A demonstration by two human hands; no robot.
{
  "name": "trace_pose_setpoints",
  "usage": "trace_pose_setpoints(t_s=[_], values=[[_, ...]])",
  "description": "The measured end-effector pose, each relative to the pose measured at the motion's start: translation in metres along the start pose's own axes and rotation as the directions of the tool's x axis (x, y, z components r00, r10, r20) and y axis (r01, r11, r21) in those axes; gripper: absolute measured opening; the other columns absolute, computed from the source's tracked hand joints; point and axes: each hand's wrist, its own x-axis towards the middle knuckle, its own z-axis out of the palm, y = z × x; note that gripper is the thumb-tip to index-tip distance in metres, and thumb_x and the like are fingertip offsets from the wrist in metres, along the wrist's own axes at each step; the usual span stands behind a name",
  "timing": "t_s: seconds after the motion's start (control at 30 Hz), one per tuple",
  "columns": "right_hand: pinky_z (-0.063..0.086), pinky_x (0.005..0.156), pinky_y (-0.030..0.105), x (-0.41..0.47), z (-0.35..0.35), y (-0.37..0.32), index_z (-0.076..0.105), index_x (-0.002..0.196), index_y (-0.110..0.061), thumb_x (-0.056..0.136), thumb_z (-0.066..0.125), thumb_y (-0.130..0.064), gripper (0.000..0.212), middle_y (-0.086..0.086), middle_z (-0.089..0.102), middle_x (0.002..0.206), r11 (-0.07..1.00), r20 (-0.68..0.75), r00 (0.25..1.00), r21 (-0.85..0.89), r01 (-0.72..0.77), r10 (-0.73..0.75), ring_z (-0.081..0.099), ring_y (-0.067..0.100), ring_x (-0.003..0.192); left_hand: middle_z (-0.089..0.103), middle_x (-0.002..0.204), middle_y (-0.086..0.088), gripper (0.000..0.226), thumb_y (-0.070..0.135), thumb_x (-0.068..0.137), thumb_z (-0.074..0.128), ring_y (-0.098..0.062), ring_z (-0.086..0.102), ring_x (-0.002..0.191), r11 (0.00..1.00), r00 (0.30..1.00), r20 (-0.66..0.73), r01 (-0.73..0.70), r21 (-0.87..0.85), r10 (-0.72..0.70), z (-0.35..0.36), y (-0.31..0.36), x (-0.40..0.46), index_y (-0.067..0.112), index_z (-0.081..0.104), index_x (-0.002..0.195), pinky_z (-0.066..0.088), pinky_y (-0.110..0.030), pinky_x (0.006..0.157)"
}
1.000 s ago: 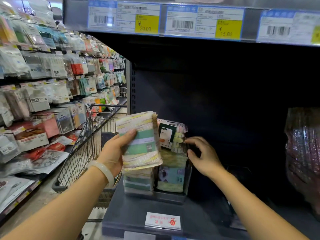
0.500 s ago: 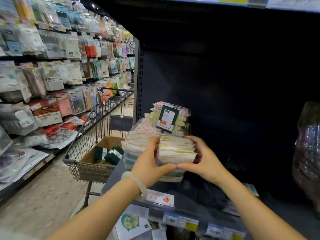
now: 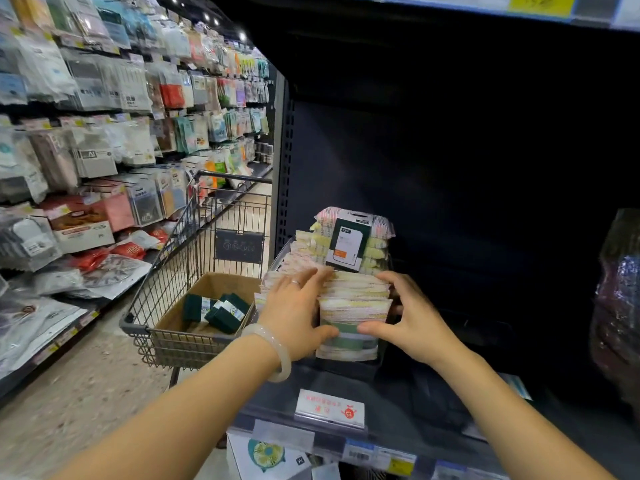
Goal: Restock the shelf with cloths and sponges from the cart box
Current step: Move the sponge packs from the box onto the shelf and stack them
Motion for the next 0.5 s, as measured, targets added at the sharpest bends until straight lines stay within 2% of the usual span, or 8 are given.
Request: trace_pose_setpoints(t_s=[0.1, 0.23, 0.37, 0.5], values=[[0.042, 0.103, 0.034, 0.004, 0.0, -0.005, 0.038, 0.133, -0.024, 0.068, 0.083, -0.028, 0.079, -0.009, 0.038, 0.122, 0.998, 0.042, 0.999, -0.057, -0.008, 0.011, 0.043, 0.01, 0.117, 0.03, 0.152, 0.003, 0.089, 0.045, 0.076, 0.07, -0.021, 0.032, 0.137, 0.999, 0.999, 0.033, -0.018, -0.051, 0.02, 0.0, -0.006, 0.006, 0.031, 0.019, 0.147, 0.026, -0.037, 0.115], [0.042, 0.1, 0.029, 0.009, -0.003, -0.007, 0.039, 0.132, -0.023, 0.067, 0.083, -0.029, 0.079, -0.01, 0.039, 0.119, 0.993, 0.033, 0.998, -0.105, -0.055, 0.059, 0.042, 0.008, 0.113, 0.038, 0.148, 0.006, 0.084, 0.048, 0.078, 0.065, -0.021, 0.026, 0.14, 0.998, 0.998, 0.033, -0.053, 0.043, 0.051, -0.003, -0.006, 0.011, 0.03, 0.02, 0.147, 0.022, -0.035, 0.116], [0.046, 0.097, 0.034, 0.012, -0.001, -0.007, 0.041, 0.128, -0.024, 0.065, 0.085, -0.03, 0.077, -0.009, 0.042, 0.12, 0.992, -0.004, 0.996, -0.088, -0.087, 0.087, 0.046, 0.01, 0.114, 0.044, 0.144, 0.006, 0.08, 0.048, 0.08, 0.062, -0.024, 0.034, 0.13, 0.993, 0.995, 0.051, -0.084, 0.082, 0.08, -0.008, -0.007, 0.017, 0.027, 0.023, 0.146, 0.029, -0.032, 0.109], [0.048, 0.094, 0.035, 0.016, -0.002, -0.005, 0.041, 0.114, -0.035, 0.061, 0.087, -0.029, 0.071, -0.008, 0.048, 0.117, 0.993, -0.014, 0.996, -0.071, -0.09, 0.09, 0.05, 0.011, 0.109, 0.048, 0.138, 0.005, 0.075, 0.051, 0.078, 0.062, -0.023, 0.04, 0.123, 0.986, 0.993, 0.042, -0.11, 0.124, 0.106, -0.008, -0.009, 0.021, 0.024, 0.03, 0.14, 0.035, -0.035, 0.105]])
